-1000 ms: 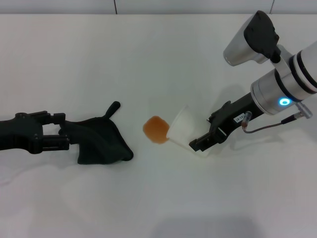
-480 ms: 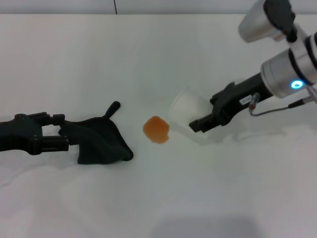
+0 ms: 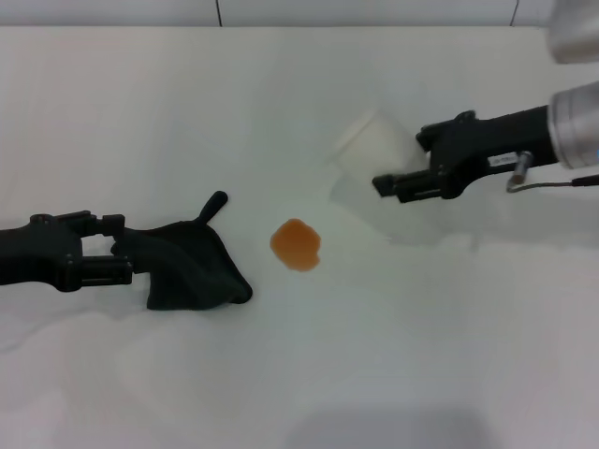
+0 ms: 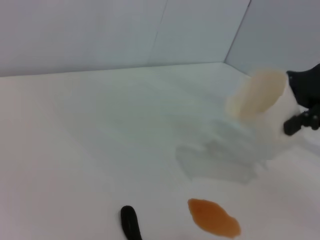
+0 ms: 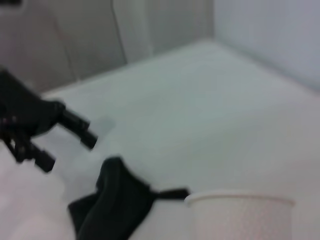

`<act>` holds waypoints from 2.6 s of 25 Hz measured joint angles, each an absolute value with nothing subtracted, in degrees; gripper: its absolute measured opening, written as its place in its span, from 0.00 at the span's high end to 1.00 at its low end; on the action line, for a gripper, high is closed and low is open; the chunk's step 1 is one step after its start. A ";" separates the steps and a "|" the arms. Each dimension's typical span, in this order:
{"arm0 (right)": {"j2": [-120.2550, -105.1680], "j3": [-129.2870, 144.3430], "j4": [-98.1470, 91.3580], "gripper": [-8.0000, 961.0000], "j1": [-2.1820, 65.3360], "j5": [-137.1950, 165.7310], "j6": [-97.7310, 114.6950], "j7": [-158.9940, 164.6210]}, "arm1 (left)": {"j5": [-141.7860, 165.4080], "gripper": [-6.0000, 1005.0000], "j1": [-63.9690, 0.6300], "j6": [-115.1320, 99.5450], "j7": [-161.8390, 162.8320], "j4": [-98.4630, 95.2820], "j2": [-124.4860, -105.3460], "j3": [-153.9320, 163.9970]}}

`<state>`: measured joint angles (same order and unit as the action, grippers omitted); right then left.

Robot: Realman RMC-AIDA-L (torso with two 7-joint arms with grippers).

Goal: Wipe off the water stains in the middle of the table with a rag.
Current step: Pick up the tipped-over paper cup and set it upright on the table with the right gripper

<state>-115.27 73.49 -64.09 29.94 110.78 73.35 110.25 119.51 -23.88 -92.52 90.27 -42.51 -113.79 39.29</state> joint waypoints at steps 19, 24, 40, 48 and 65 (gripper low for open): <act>-115.78 72.06 -36.09 0.34 24.80 75.01 75.86 62.60 | 119.59 0.14 -24.01 -91.74 90.63 -42.63 -113.95 39.29; -115.94 75.43 -32.32 0.34 27.11 74.86 73.90 55.17 | 119.50 0.14 -24.15 -91.44 90.66 -42.64 -113.99 39.28; -116.19 87.07 -30.07 0.34 28.42 68.23 62.36 47.69 | 119.34 0.14 -24.67 -90.96 90.69 -42.52 -114.29 39.28; -116.19 87.43 -29.21 0.34 28.45 66.03 60.73 47.61 | 119.34 0.14 -24.87 -90.95 90.71 -42.57 -114.35 39.28; -116.19 87.62 -26.69 0.34 28.31 62.21 56.10 47.00 | 119.36 0.14 -25.36 -90.87 90.70 -42.63 -114.35 39.29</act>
<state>-116.19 87.62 -26.69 28.31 62.21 56.10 47.00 119.36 -25.36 -90.87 90.70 -42.63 -114.35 39.29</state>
